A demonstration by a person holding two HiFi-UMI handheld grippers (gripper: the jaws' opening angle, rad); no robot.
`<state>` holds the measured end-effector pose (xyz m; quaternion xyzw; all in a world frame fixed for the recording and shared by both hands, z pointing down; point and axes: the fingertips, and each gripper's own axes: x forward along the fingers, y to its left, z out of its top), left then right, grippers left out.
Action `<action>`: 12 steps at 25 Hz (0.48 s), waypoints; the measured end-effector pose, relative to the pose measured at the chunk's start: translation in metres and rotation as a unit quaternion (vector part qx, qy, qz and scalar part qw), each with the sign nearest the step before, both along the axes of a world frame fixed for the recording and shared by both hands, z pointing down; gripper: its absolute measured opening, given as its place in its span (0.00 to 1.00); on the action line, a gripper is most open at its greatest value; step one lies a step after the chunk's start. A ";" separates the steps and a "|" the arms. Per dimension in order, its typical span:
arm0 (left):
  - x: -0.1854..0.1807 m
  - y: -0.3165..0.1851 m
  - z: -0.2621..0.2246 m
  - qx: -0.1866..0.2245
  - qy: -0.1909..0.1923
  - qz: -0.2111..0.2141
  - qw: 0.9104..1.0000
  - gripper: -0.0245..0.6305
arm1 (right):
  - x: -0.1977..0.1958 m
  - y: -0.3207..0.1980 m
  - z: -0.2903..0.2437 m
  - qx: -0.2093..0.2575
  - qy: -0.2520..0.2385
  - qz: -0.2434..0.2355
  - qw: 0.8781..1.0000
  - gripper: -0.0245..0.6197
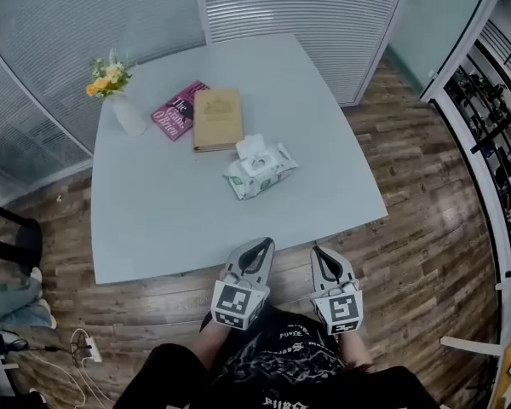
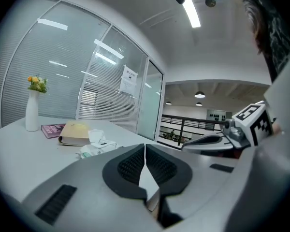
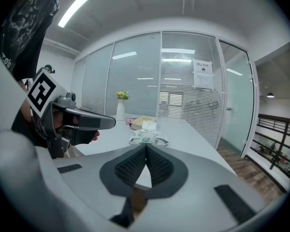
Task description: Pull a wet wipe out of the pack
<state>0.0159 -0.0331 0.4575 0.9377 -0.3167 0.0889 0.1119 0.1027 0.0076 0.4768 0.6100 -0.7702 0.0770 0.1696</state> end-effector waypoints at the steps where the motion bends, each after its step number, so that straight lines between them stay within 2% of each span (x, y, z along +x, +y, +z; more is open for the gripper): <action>1: -0.001 -0.011 0.001 -0.001 0.000 0.005 1.000 0.05 | -0.001 -0.009 0.000 -0.001 0.000 0.005 1.000 0.04; 5: -0.004 -0.052 0.002 -0.002 0.004 0.016 1.000 0.05 | -0.003 -0.044 0.002 -0.003 -0.002 0.025 1.000 0.04; 12: -0.001 -0.098 -0.004 -0.028 0.040 0.004 0.999 0.05 | -0.003 -0.079 0.008 -0.015 -0.018 0.050 0.999 0.04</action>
